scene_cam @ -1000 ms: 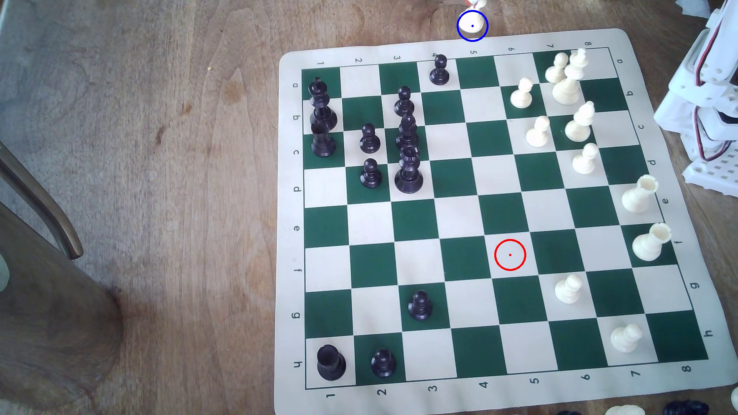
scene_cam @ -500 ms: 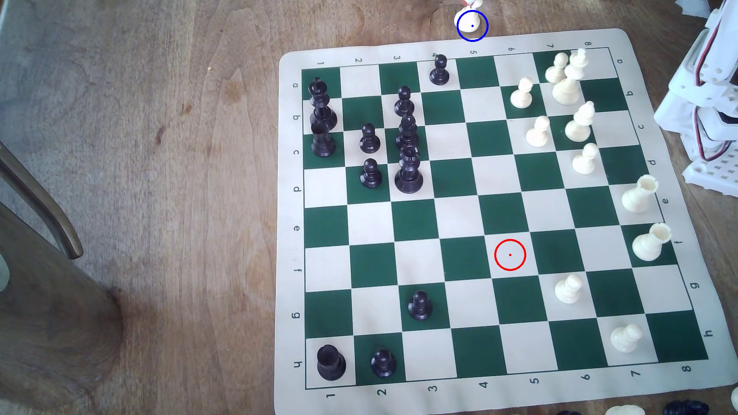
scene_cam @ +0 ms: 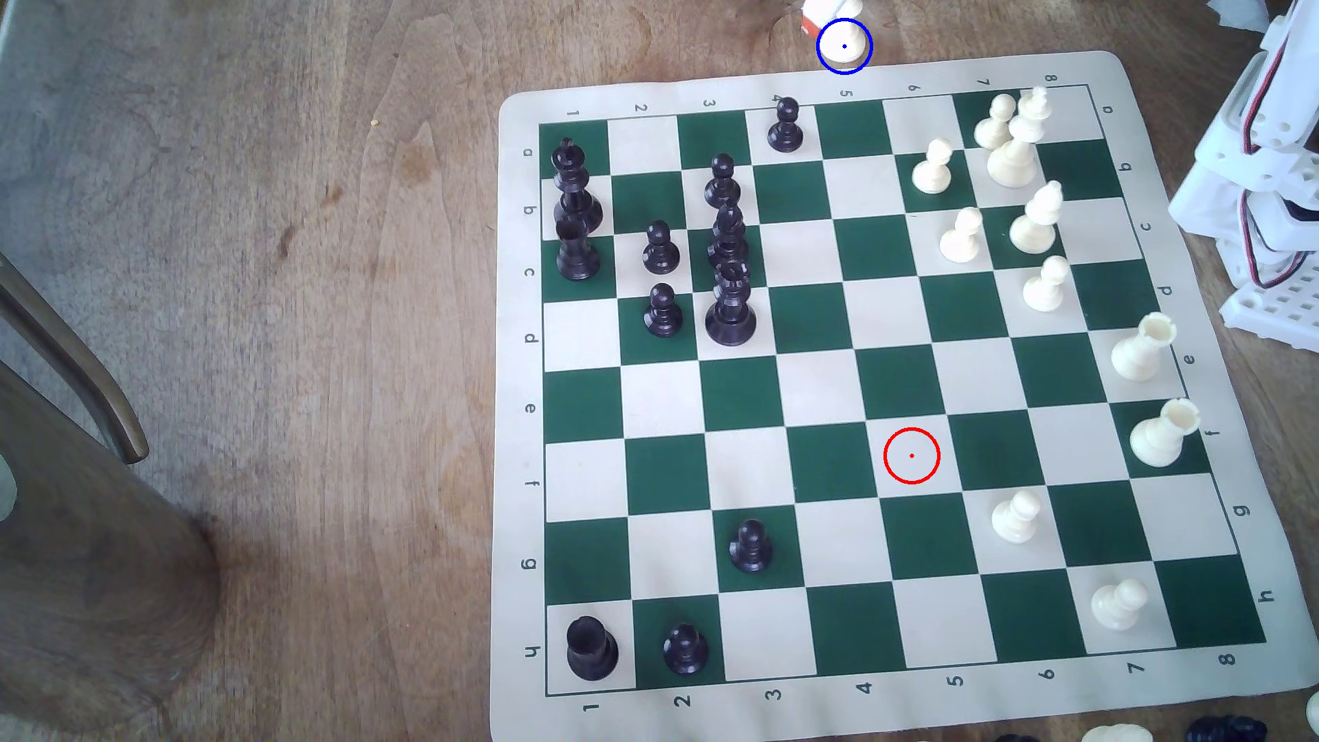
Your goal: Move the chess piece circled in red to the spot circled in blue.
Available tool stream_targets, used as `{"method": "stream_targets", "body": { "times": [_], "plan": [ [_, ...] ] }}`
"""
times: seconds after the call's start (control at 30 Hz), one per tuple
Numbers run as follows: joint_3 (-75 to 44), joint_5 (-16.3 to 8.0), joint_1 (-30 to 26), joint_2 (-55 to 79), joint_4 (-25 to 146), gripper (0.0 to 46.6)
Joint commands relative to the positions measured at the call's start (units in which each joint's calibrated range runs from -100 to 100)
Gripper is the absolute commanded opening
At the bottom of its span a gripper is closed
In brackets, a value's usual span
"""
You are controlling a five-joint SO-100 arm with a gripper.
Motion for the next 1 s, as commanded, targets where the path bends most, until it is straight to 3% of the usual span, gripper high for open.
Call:
{"method": "stream_targets", "body": {
  "times": [0.0,0.2,0.37,0.57,0.7,0.8,0.83,0.97],
  "plan": [
    [-0.45,-0.2,1.21,-2.9,-1.82,25.0],
    [5.71,-0.34,1.52,-11.39,-8.46,27.0],
    [9.25,-2.39,-1.61,-20.89,-11.49,27.9],
    [15.59,-4.05,-17.88,-31.5,-13.95,30.1],
    [26.47,-5.86,-27.81,-41.27,-21.48,28.6],
    [33.45,-5.67,-31.64,-49.33,-24.02,24.0],
    [36.63,-5.62,-32.82,-54.0,-24.51,14.6],
    [44.33,-4.84,-32.97,-63.85,-27.38,9.7]
  ]
}}
